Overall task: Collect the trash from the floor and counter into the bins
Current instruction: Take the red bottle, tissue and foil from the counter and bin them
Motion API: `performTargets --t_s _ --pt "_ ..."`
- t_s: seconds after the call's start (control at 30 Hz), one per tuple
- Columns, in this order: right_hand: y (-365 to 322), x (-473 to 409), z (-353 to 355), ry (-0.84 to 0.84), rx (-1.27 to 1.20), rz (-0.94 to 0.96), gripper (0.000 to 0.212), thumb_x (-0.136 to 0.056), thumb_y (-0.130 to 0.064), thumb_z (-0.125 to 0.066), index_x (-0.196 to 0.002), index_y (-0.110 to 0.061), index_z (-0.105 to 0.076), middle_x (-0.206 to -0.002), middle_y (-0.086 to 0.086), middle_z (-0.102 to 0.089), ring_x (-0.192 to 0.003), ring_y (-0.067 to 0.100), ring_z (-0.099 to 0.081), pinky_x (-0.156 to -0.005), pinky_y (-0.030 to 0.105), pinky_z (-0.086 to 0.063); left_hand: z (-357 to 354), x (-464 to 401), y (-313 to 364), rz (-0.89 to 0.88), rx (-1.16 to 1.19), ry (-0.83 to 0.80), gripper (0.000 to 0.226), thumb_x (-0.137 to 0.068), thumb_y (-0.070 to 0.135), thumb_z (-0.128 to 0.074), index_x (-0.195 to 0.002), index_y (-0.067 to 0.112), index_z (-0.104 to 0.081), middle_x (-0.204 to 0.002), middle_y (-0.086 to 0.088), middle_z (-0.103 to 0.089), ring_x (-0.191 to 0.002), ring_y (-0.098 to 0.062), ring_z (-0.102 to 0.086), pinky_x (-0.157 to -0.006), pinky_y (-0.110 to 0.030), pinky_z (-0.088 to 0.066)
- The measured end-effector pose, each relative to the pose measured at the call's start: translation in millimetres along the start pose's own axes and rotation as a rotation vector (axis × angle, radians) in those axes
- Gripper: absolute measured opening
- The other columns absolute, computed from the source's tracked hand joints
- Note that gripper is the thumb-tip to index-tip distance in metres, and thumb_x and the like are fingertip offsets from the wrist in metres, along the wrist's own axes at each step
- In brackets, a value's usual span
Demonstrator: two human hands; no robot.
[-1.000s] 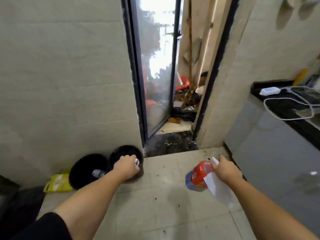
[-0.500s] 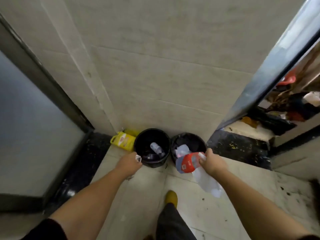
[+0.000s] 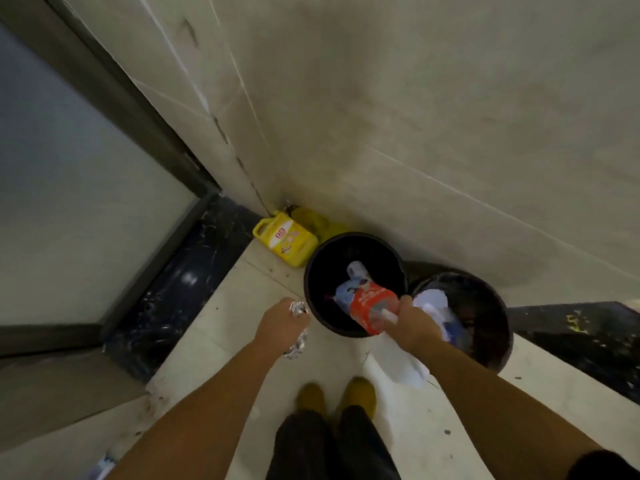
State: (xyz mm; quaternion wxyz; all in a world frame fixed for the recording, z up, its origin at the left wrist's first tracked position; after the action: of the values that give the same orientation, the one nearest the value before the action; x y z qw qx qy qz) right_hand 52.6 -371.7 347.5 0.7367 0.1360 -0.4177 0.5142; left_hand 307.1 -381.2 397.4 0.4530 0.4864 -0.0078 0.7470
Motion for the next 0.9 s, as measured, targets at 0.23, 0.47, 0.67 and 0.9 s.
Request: performTargets --t_s 0.23,0.47,0.67,0.9 --pt "4 -133 -111 -0.009 -0.097 -0.072 0.059 -0.092 -0.037 -0.053 -0.132 0.0 -0.03 -0.129 0.024 -0.051 -0.116 0.041 -0.055 -0.094 0.046 -0.046 -73 -98 -64 0.062 0.052 -0.057 0.018 -0.09 0.018 -0.055 -0.099 0.004 -0.06 -0.093 -0.015 -0.062 -0.086 -0.024 -0.055 -0.078 -0.028 -0.04" --pt "12 -163 -149 -0.067 -0.106 -0.13 0.059 -0.093 -0.028 -0.054 -0.137 -0.001 -0.025 -0.132 0.026 -0.05 -0.118 0.043 -0.053 -0.098 0.048 -0.047 -82 -116 -92 0.088 0.023 -0.078 0.016 -0.09 0.017 -0.055 -0.105 0.012 -0.059 -0.093 -0.002 -0.058 -0.08 -0.014 -0.054 -0.073 -0.017 -0.041" --pt "33 -120 -78 -0.042 -0.169 -0.134 0.052 -0.093 -0.038 -0.052 -0.134 -0.008 -0.039 -0.132 0.021 -0.053 -0.12 0.04 -0.053 -0.099 0.044 -0.044 -75 -94 -27 0.035 -0.057 -0.1 0.02 -0.09 0.019 -0.055 -0.104 0.006 -0.059 -0.096 -0.013 -0.061 -0.087 -0.024 -0.055 -0.078 -0.028 -0.039" --pt "146 -52 31 0.174 -0.296 -0.243 0.04 -0.097 -0.037 -0.042 -0.127 -0.01 -0.051 -0.127 0.018 -0.057 -0.114 0.036 -0.056 -0.095 0.044 -0.047 -164 -66 125 -0.214 -0.141 -0.241 0.024 -0.09 0.02 -0.055 -0.107 0.002 -0.058 -0.1 -0.018 -0.061 -0.095 -0.031 -0.058 -0.086 -0.035 -0.045"
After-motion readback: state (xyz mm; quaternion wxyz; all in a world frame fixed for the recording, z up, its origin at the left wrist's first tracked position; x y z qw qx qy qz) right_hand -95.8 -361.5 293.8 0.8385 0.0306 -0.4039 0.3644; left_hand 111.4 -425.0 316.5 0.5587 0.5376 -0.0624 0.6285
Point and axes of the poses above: each hand's wrist, its own x-axis away from the middle knuckle, its own z-axis out of the back of the hand, y = z × x, the point moved 9 cm from there along -x, towards the middle knuckle
